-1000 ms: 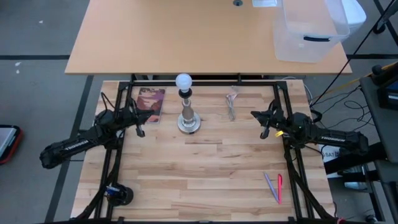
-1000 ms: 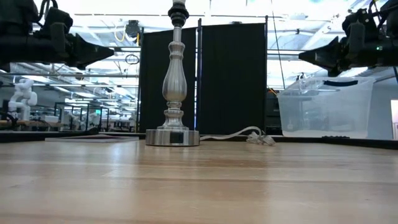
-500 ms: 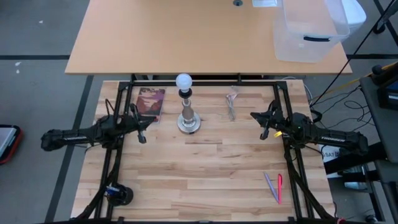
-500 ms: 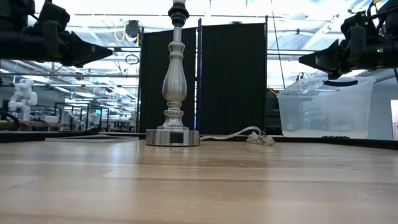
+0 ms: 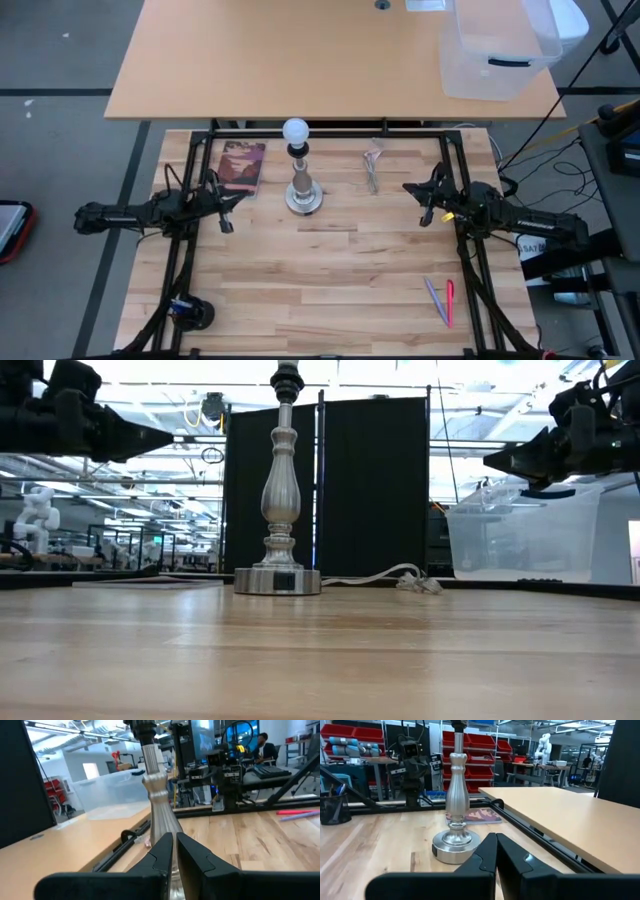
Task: Screw lightbulb
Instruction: Return to Home Position
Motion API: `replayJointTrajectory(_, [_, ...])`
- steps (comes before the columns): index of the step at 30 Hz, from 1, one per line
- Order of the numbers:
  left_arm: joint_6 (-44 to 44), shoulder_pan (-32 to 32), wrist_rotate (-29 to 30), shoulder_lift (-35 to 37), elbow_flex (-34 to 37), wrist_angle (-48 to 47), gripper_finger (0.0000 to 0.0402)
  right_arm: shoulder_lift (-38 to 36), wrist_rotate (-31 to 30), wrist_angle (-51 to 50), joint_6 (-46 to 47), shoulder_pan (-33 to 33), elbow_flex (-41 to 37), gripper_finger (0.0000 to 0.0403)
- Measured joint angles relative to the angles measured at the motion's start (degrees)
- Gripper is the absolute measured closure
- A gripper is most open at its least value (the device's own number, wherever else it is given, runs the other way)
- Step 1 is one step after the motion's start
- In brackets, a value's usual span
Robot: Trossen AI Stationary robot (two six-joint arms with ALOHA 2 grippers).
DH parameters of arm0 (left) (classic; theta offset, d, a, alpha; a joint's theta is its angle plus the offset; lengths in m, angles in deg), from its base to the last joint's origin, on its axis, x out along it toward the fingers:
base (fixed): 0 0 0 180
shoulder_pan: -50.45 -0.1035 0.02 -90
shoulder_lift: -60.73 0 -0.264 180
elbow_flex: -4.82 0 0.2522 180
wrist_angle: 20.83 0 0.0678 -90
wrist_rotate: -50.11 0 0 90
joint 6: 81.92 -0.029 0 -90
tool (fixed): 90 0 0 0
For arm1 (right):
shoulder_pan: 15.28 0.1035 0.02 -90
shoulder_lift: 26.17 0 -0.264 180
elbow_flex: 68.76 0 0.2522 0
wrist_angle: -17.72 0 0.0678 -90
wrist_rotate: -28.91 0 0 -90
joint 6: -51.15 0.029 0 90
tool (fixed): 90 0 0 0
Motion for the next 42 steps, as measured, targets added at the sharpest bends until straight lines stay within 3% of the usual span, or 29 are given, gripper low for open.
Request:
replayJointTrajectory(5, [0.4,0.1,0.1,1.1,0.0,-3.2,0.0372,-4.3,-0.1,-3.4,-0.4,0.0,0.0,0.0403])
replayJointTrajectory(15, [0.3,0.1,0.7,1.1,0.0,-2.7,0.0372,-4.2,-0.2,-5.2,-0.3,0.0,0.1,0.0403])
replayJointTrajectory(23, [3.1,0.0,4.7,1.1,0.0,-3.8,0.0372,-4.2,-0.2,-5.3,4.5,0.0,0.1,0.0403])
replayJointTrajectory(42, [3.2,0.0,4.8,0.7,0.0,-3.9,0.0372,-4.1,-0.1,-5.4,4.5,0.0,0.1,0.0403])
